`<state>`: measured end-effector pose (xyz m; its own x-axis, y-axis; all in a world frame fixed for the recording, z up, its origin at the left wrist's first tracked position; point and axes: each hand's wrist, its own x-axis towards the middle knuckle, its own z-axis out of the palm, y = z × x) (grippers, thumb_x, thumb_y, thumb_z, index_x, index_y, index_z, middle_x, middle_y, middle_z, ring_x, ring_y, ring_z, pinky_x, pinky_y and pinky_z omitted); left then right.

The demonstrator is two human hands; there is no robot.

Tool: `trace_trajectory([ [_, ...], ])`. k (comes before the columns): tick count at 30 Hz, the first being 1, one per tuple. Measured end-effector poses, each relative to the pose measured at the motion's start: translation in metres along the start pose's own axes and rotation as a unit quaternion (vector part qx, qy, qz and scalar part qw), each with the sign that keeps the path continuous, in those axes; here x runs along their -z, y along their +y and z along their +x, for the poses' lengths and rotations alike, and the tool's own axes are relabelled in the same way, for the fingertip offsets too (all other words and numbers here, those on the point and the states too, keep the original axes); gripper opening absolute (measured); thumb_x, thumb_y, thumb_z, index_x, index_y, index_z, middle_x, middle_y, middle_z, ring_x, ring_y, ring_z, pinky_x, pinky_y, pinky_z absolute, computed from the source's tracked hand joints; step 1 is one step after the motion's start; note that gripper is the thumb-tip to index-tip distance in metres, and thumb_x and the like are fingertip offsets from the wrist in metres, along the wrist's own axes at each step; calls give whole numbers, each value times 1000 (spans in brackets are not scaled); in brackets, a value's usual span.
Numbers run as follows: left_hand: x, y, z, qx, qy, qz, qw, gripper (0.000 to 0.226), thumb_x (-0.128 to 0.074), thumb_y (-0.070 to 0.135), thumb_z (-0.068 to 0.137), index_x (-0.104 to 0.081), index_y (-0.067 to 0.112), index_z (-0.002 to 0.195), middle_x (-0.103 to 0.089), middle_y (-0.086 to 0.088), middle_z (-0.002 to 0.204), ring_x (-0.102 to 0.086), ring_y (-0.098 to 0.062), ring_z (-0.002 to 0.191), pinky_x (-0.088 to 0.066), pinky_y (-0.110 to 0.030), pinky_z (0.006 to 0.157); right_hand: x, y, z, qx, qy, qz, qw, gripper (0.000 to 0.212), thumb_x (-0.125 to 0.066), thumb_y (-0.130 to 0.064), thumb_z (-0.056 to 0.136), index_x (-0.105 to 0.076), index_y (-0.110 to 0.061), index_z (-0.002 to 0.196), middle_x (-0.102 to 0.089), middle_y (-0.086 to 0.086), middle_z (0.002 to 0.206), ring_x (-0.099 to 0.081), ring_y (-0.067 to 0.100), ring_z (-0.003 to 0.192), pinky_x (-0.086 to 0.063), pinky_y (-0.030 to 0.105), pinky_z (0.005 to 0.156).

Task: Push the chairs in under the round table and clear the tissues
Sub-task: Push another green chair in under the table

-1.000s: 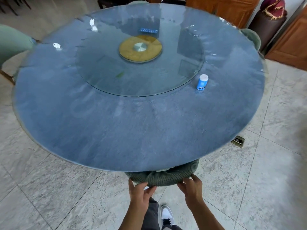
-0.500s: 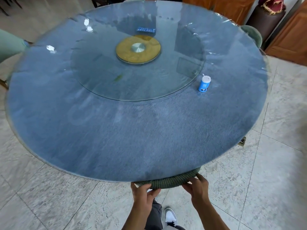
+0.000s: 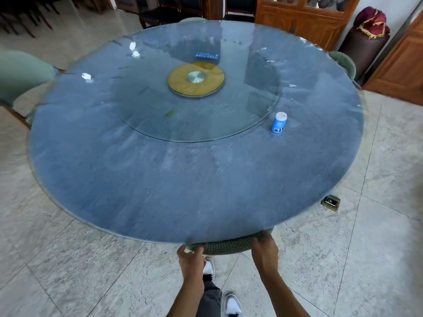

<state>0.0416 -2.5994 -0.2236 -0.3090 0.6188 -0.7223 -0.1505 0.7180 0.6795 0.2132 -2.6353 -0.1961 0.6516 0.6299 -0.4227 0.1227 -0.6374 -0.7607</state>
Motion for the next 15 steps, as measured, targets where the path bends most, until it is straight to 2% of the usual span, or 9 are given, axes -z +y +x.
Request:
trace_trajectory([
  [2,2,2,-6,-57,9,45,997,44,-65,11,87,-43,24,123,-57,-21,122,-61,-33,94,-53,-39,71,4,-9,-5,54,-13,-13,998,35,-53,-9,90,-59,-6,124,-66,16,115,-59,20,83,-50,34,79],
  [4,5,8,-15,-113,-7,85,990,37,-66,15,87,-46,28,116,-56,-18,126,-59,-34,106,-54,-44,80,9,-18,-6,93,-28,-26,995,43,-57,-8,92,-52,-6,134,-59,18,129,-62,23,88,-49,33,81],
  [6,9,20,-26,-167,-32,123,978,36,-66,17,89,-48,27,119,-54,-14,127,-58,-28,108,-52,-42,82,13,-30,-7,135,-40,-40,989,47,-58,-11,92,-49,-8,138,-54,15,138,-61,30,110,-48,37,92],
  [8,13,36,-37,-226,-48,159,960,42,-65,18,90,-45,26,127,-51,-8,131,-59,-24,107,-52,-40,83,19,-45,-12,187,-45,-54,980,48,-59,-12,92,-48,-8,138,-52,13,141,-50,31,127,-40,36,102],
  [11,24,66,-54,-329,-52,206,920,53,-65,19,91,-42,25,138,-40,6,136,-49,-23,124,-45,-34,96,26,-74,-19,257,-43,-66,963,51,-60,-14,91,-48,-10,141,-49,11,144,-44,30,132,-36,37,106],
  [13,34,90,-69,-402,-34,245,881,57,-66,22,90,-41,24,142,-37,11,136,-43,-17,130,-37,-27,98,30,-96,-24,302,-43,-63,950,54,-62,-15,90,-47,-11,142,-47,11,146,-41,30,135,-35,40,111],
  [15,44,115,-82,-456,-9,276,846,61,-65,28,89,-38,29,143,-36,10,142,-38,-16,133,-37,-31,103,33,-121,-30,348,-42,-56,935,56,-62,-17,88,-47,-9,142,-47,13,147,-41,30,135,-35,41,113],
])
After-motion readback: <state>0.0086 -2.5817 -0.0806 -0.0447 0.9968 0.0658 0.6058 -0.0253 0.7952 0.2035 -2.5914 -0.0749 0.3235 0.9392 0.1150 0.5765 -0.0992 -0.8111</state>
